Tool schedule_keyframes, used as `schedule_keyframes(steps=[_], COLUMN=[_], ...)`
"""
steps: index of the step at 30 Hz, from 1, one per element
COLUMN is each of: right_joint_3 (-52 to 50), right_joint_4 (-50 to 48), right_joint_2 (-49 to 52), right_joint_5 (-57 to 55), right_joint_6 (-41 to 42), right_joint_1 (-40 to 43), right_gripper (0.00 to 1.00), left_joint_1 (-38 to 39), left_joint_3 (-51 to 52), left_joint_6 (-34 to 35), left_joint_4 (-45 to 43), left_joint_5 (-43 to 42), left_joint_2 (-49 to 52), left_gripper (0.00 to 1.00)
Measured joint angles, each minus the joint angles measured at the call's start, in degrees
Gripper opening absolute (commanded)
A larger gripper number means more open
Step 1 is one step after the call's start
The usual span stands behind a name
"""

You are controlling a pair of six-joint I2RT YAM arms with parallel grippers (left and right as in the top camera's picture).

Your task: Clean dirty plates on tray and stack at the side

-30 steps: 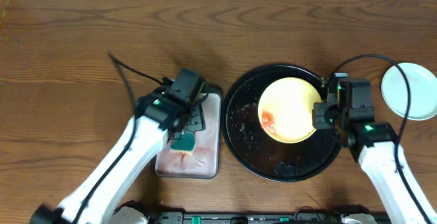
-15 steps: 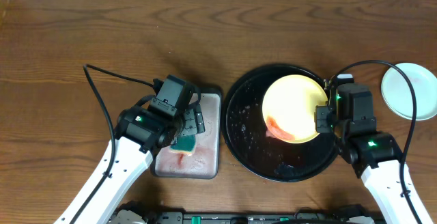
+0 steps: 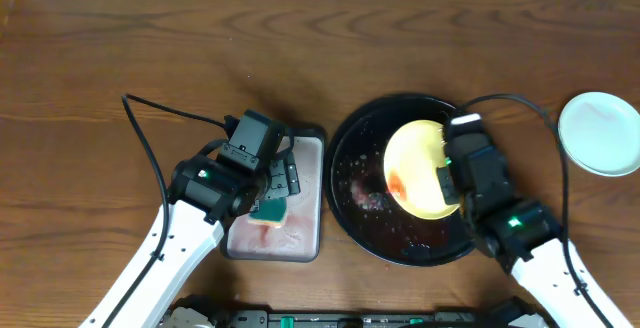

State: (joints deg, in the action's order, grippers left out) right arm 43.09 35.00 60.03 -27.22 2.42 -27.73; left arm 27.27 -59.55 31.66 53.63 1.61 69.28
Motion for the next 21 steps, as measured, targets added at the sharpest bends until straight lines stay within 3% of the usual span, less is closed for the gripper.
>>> schedule_keyframes(steps=[8,21], right_joint_3=[0.1,0.3], right_joint_4=[0.0,0.0], right_joint_2=[-0.2,-3.4], right_joint_5=[-15.5,-29.7], right_joint_6=[-0.2,-6.0], right_joint_1=[-13.2,-24.4], right_gripper=[0.01,0.01], left_joint_1=[0.0,0.0], left_joint_3=[0.0,0.0], left_joint_6=[0.0,0.0], left_joint_4=[0.0,0.0], left_joint_5=[0.0,0.0], left_joint_2=[0.0,0.0], left_gripper=[0.84,0.84])
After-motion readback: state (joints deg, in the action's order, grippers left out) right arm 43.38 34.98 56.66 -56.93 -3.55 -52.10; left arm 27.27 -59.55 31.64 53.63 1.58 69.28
